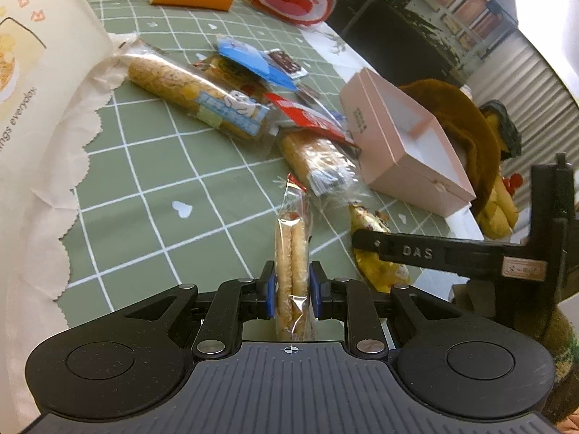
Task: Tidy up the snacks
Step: 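Carry both snacks into the pink box and open both tools to release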
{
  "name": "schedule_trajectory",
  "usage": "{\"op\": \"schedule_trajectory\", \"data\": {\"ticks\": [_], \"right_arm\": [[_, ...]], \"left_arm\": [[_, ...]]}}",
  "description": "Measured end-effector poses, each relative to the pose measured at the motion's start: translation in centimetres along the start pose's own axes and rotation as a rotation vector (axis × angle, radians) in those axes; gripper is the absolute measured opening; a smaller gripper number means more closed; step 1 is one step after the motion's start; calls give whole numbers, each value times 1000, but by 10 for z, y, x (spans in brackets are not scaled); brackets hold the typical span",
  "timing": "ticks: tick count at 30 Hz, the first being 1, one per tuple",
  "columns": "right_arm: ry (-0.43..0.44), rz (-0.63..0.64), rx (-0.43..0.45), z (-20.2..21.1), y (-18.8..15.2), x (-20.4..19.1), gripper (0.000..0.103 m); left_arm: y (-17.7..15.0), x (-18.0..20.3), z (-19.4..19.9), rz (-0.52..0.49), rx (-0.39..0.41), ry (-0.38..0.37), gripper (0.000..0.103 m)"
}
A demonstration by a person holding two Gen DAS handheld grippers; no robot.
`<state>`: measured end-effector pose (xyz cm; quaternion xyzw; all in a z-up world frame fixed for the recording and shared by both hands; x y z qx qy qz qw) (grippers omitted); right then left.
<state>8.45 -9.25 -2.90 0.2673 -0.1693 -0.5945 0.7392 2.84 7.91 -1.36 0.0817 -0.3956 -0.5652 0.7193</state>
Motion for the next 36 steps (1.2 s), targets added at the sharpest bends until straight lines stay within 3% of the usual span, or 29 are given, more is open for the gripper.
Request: {"op": "schedule_trajectory", "data": {"ticks": [2, 5, 15, 25, 30, 36], "right_arm": [[14, 1, 7, 9, -4, 2, 48], [-1, 32, 22, 26, -15, 7, 43], [-42, -77, 37, 66, -54, 30, 39], [-47, -150, 82, 95, -66, 46, 35], [-47, -176, 113, 104, -57, 60, 34], [-22, -190, 236, 127, 5, 85, 34]], "left_arm": [[-3, 4, -1, -13, -11, -10, 23], [-8, 12, -3, -36, -31, -32, 23], [-28, 40, -1, -128, -77, -121, 22], [-35, 73, -4, -211, -87, -167, 22], [-27, 87, -9, -202, -77, -192, 22], [36, 121, -16, -159, 14, -265, 22]]}}
Point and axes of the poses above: each gripper's, at about its wrist camera, not at the fingertips, and z roughly against the way its jaws point, x to its right, y to its top, the point moved 8 cm from there along -z, roughly the way its jaws point, and after that the axes turned 8 degrees about x, right-handed, at the moved point
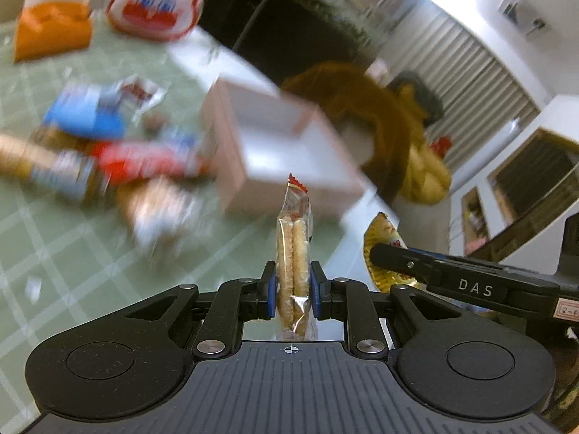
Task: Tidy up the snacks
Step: 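Carry both snacks into the pink box and open both tools to release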
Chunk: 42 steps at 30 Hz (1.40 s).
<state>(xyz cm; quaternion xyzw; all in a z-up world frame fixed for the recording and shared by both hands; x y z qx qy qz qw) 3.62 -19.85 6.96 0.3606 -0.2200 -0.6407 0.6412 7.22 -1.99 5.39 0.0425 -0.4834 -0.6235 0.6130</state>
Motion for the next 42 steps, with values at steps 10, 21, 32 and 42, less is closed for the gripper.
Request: {"op": "schedule_trajectory", "data": {"ticks": [10, 21, 32, 42], "right_arm": [[34, 39, 61, -77, 121, 30, 34], [10, 97, -27, -167, 131, 70, 48], [-18, 48, -70, -159, 104, 72, 50], [-25, 10, -79, -124, 56, 10, 51]], "left_arm": [[103, 5, -90, 110, 41, -53, 22], [127, -24, -153, 112, 44, 125, 27], [114, -117, -45, 156, 188, 478, 27], [73, -232, 34, 451, 217, 713, 27]]}}
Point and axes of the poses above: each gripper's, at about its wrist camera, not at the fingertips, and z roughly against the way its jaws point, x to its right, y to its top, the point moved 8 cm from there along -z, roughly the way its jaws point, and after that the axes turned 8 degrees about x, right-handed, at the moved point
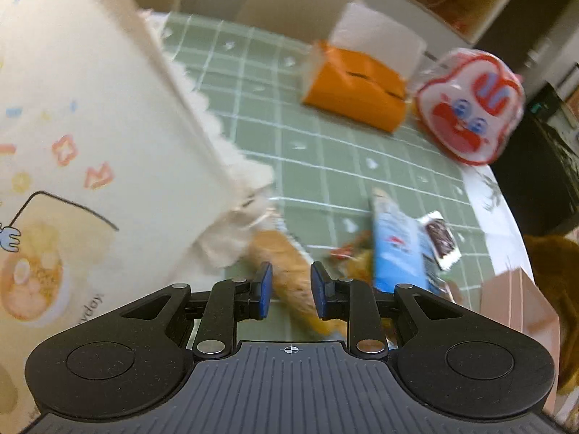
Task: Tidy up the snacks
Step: 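Carry both snacks into the pink box and open both tools to release, then move left tool to the long wafer-stick pack while right tool approaches the round bread pack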
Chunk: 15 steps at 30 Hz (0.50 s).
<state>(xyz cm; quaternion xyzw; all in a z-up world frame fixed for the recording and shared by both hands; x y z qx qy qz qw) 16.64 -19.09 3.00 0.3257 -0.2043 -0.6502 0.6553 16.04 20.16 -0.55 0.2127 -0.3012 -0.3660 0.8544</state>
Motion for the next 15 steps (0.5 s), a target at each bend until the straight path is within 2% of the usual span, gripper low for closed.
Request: {"op": "schedule_trajectory", "data": {"ticks": [3, 5, 11, 15], "right_arm": [[6, -23, -5, 12, -15, -17, 51], [3, -27, -14, 17, -25, -25, 51], [-6, 9, -58, 25, -52, -48, 51], [11, 45, -76, 28, -63, -60, 51]], "left_arm": [[1, -2, -15, 19, -55, -19, 30], [3, 6, -21, -10, -48, -26, 35], [-14, 48, -41, -219, -74, -79, 49], [-35, 63, -40, -333, -117, -147, 50]]}}
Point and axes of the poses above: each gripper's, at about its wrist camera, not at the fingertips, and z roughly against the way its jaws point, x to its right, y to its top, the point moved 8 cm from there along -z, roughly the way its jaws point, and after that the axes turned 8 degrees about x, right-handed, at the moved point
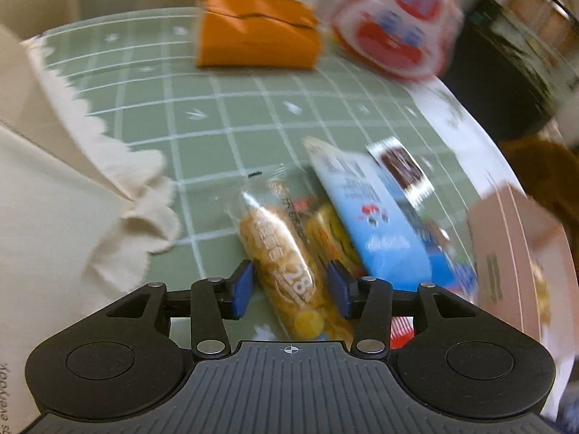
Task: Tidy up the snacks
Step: 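Move left tool to the long wafer-stick pack while right tool approaches the round bread pack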
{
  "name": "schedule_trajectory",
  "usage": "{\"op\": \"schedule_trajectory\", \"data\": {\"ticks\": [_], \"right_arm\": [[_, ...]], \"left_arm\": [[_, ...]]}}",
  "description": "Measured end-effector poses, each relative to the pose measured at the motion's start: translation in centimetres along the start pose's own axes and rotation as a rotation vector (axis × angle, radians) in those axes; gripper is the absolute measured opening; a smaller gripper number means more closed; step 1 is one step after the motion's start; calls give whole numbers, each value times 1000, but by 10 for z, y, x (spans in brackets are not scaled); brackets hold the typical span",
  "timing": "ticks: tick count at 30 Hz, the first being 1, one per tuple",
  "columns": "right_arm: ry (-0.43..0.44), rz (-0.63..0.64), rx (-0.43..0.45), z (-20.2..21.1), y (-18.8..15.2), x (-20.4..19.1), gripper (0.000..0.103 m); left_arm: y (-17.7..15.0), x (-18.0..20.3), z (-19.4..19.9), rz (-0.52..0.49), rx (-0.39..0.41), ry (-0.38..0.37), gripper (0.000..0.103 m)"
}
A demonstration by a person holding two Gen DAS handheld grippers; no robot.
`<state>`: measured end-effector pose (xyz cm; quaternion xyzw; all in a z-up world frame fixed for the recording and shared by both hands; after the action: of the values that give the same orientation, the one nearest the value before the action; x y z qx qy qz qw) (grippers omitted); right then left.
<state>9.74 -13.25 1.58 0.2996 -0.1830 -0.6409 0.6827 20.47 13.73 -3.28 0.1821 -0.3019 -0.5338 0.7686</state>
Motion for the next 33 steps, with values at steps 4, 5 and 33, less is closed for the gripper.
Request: {"op": "schedule_trajectory", "data": {"ticks": [4, 5, 33], "right_arm": [[46, 44, 3, -1, 2, -14, 56], [59, 51, 0, -4, 4, -17, 57], [274, 77, -128, -24, -30, -88, 65]], "left_arm": [[-22, 4, 12, -52, -27, -80, 50], [-28, 4, 18, -61, -33, -99, 50], [-86, -5, 79, -70, -41, -148, 45]]}}
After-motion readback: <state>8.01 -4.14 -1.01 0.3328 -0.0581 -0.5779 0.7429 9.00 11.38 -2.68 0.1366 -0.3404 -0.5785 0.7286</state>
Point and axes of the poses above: each gripper's, at about its wrist camera, not at the fingertips, and z roughly against the way its jaws point, x to its right, y to its top, the point moved 8 cm from there along -z, roughly the way its jaws point, and after that the axes turned 8 degrees about x, right-handed, at the moved point
